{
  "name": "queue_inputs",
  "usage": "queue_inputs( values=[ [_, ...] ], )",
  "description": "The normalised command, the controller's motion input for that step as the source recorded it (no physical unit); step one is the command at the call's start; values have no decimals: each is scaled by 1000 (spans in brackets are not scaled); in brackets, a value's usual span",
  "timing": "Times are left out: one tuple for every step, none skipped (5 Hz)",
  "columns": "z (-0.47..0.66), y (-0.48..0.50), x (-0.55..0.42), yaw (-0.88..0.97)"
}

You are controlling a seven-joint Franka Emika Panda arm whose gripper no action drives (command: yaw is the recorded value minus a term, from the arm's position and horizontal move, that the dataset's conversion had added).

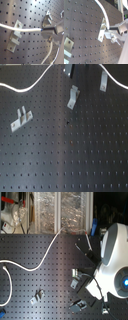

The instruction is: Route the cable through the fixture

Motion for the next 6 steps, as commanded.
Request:
queue_inputs(
  values=[
    [48, 127, 460, -63],
    [140, -24, 407, -43],
    [116, -121, 144, 0],
    [86, -58, 88, 0],
    [57, -9, -7, 206],
    [0, 106, -272, 526]
  ],
)
